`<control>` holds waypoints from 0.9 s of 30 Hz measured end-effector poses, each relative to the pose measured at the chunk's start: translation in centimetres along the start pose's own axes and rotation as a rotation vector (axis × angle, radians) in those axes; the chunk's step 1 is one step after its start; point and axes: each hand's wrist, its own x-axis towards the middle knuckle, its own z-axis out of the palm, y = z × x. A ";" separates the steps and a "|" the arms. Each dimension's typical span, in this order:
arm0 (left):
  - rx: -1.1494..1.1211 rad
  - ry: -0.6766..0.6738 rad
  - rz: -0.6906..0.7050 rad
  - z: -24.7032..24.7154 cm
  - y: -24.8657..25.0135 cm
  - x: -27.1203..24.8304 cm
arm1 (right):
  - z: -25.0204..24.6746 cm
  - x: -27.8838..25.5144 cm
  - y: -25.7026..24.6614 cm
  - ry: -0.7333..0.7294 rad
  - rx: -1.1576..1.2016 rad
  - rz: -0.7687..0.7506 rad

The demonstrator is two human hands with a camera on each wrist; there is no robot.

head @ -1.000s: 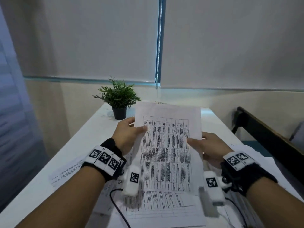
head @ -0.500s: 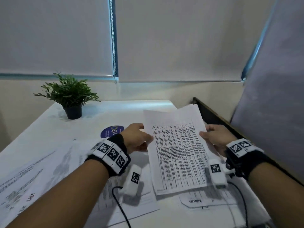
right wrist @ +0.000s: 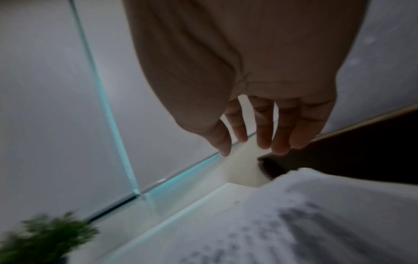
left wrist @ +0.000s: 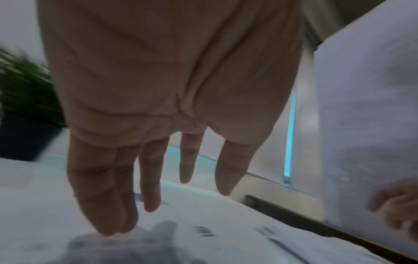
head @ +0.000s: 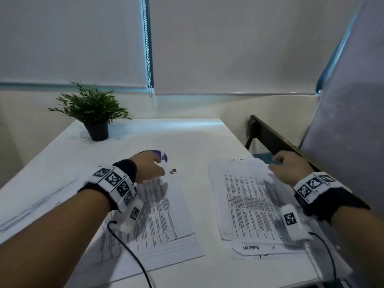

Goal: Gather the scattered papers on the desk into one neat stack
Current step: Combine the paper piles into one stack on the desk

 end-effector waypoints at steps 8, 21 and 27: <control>0.241 0.044 -0.281 -3.5 -8.9 -3.8 | 6.9 -4.9 -14.7 -0.524 0.151 -0.190; 0.086 0.004 -0.243 -1.9 -9.1 -4.4 | 13.4 -8.4 -20.8 -0.547 -0.265 -0.377; 0.145 0.004 -0.233 -1.2 -8.5 -3.3 | 12.9 -8.5 -19.9 -0.527 -0.211 -0.361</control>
